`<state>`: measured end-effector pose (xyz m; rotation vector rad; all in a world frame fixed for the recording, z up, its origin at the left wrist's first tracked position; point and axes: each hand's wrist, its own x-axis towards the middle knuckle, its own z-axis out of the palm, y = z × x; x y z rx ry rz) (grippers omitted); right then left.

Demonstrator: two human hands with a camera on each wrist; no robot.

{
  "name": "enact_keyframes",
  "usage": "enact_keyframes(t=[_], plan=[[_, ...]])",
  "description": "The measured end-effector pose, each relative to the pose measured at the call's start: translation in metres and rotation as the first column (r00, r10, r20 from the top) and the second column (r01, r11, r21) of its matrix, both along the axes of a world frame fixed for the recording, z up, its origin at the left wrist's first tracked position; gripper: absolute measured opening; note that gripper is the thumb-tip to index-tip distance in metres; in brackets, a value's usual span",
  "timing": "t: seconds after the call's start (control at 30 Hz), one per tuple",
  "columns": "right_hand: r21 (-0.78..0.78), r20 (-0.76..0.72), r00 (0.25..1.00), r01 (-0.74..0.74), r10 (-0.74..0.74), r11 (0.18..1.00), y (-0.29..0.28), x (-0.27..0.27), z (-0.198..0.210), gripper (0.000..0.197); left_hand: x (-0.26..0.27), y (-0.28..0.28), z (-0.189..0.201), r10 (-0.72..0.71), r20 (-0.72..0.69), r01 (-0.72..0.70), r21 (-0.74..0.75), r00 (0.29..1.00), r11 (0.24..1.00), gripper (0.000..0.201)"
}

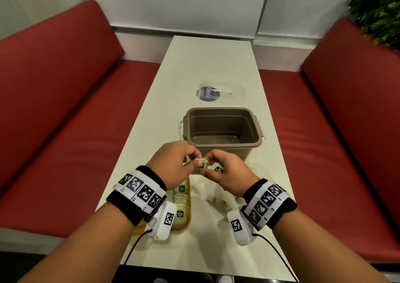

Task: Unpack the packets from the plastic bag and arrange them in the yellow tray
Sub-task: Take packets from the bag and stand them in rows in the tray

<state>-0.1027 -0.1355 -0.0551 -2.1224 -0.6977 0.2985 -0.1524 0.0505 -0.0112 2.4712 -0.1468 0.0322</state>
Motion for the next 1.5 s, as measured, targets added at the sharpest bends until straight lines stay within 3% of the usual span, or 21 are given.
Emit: enact_keyframes(t=[0.2, 0.33, 0.5, 0.7, 0.83, 0.97, 1.1, 1.2, 1.3, 1.4, 1.5], plan=[[0.05, 0.047, 0.999, -0.001, -0.001, 0.999, 0.029, -0.011, -0.005, 0.031, -0.014, 0.026, 0.012, 0.021, 0.022, -0.02, -0.054, 1.0, 0.998, 0.003], [0.067, 0.09, 0.995, 0.045, -0.051, 0.997, 0.042, -0.017, -0.006, 0.018, -0.021, 0.041, 0.005, 0.068, -0.101, -0.084, -0.163, 0.993, 0.983, 0.006], [-0.004, 0.031, 0.999, 0.034, -0.034, 0.999, 0.05, -0.026, -0.013, 0.012, -0.026, 0.058, -0.006, 0.074, -0.124, -0.084, -0.078, 0.99, 0.993, 0.006], [-0.052, -0.034, 0.989, 0.145, -0.147, 0.988, 0.05, -0.036, -0.031, 0.031, -0.038, 0.069, -0.019, 0.064, -0.164, -0.065, -0.003, 0.984, 0.998, 0.004], [-0.105, -0.063, 0.984, 0.16, -0.167, 0.982, 0.048, -0.042, -0.037, 0.036, -0.052, 0.075, -0.042, 0.022, -0.356, 0.026, 0.129, 0.934, 0.991, 0.007], [-0.099, -0.134, 0.984, 0.107, -0.12, 0.989, 0.053, -0.048, -0.046, 0.03, -0.061, 0.069, -0.072, -0.009, -0.548, 0.089, 0.12, 0.837, 0.989, 0.011], [0.009, -0.275, 0.957, 0.101, -0.094, 0.995, 0.057, -0.055, -0.047, 0.025, -0.062, 0.06, -0.092, 0.107, -0.525, -0.015, 0.178, 0.845, 0.984, 0.016], [0.061, -0.305, 0.951, 0.07, -0.049, 0.996, 0.057, -0.058, -0.049, 0.021, -0.065, 0.056, -0.097, 0.209, -0.509, -0.123, 0.198, 0.835, 0.972, 0.031], [0.09, -0.337, 0.94, 0.076, -0.041, 0.993, 0.054, -0.058, -0.055, 0.02, -0.071, 0.051, -0.092, 0.211, -0.569, -0.083, 0.242, 0.795, 0.967, 0.036], [0.119, -0.364, 0.93, 0.093, -0.044, 0.989, 0.052, -0.06, -0.057, 0.02, -0.073, 0.043, -0.088, 0.176, -0.587, -0.013, 0.27, 0.79, 0.963, 0.027], [0.137, -0.379, 0.924, 0.098, -0.039, 0.986, 0.052, -0.06, -0.057, 0.021, -0.072, 0.039, -0.091, 0.217, -0.581, -0.048, 0.292, 0.784, 0.955, 0.028]])
